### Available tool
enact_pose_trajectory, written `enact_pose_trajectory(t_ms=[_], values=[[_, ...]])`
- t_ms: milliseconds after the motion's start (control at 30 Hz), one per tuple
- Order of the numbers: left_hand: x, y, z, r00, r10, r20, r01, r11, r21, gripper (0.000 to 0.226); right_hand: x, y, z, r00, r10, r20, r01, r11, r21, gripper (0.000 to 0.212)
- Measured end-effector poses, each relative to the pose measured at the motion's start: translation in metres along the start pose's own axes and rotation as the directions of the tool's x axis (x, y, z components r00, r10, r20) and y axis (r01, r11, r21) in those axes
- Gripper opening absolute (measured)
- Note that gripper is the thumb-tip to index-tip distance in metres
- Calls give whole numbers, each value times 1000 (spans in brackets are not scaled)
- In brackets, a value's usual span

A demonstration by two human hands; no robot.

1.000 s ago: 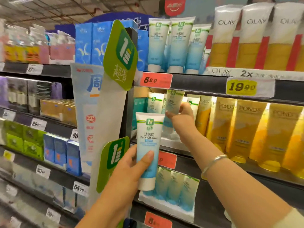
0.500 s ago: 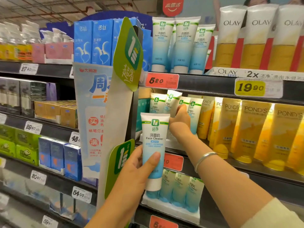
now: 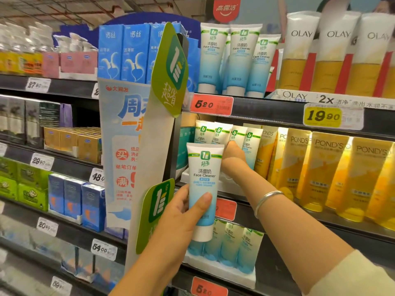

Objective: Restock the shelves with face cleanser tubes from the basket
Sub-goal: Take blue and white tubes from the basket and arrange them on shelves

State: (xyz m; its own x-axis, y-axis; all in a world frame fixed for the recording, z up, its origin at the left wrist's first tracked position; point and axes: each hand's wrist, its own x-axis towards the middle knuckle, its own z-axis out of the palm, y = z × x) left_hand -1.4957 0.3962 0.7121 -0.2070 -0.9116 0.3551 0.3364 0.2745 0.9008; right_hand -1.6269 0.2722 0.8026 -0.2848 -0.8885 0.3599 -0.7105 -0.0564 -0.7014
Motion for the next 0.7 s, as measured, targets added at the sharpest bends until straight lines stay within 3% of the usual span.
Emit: enact_pose_trajectory(t_ms=[67,167,300,433,567,700], values=[[2,3,2,1000,5,-11,-5,1000,-5,51,0,5,-4,998,12,63,-13,1000,23,36],[10,7,9,999,17,-48,-18,1000,-20,57,-9,17,-15,999,-12,46,1,973,231,44],[27,13,20,994,11,-107,-14,1000,-21,55,-30,21,-31,992,-121,-28,121,889,441,15],[46,21,30,994,-15,-113,21,998,54,46,-51,18,-52,968,-193,161,45,762,646,28],[71,30,40,997,6,-77,3,993,117,29,-59,20,-69,923,-276,268,26,740,672,22],[91,39,47,998,62,15,-63,970,233,33,-52,22,-77,951,-268,153,77,685,724,5]])
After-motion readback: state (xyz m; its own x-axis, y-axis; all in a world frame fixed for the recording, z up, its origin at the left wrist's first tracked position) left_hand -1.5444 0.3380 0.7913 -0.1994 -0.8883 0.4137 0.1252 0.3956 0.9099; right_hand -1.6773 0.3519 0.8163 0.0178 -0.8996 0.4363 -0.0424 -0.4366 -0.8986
